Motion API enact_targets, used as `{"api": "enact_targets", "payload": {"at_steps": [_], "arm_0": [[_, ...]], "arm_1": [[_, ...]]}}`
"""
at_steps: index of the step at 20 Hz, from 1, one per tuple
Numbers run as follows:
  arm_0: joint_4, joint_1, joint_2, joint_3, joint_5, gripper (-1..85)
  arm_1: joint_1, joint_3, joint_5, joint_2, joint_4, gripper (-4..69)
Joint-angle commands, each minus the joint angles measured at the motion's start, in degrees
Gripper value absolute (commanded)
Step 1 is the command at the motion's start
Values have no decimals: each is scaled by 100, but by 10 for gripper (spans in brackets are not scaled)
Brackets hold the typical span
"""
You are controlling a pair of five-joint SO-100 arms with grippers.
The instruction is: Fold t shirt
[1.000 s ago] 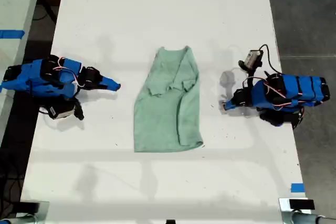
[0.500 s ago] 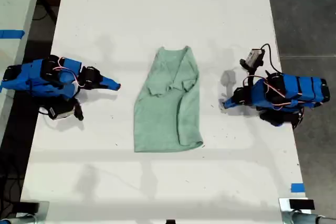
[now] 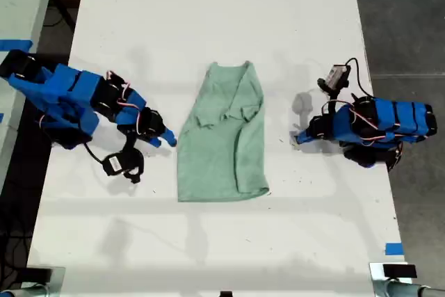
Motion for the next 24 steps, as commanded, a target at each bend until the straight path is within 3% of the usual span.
{"api": "enact_targets", "payload": {"at_steps": [1, 5, 12, 13, 14, 20, 24], "arm_0": [[-668, 211, -800, -431, -633, 173], [-1389, 229, -1749, -598, -800, 185], [-1872, -44, -3287, -1107, -624, 152], [-1942, -70, -3393, -1107, -527, 123], [-1986, -88, -3454, -1116, -439, 1], [-1696, -79, -3480, -1125, -483, 0], [-765, -97, -3489, -1318, -650, 0]], "arm_1": [[-70, 237, -53, 26, -167, 16], [-88, 237, -53, 26, -167, 16], [-105, 237, -26, 26, -167, 16], [-114, 237, -26, 26, -167, 16], [-123, 237, -18, 26, -167, 16], [-149, 237, 9, 26, -167, 16], [-158, 237, 26, 26, -167, 16]]}}
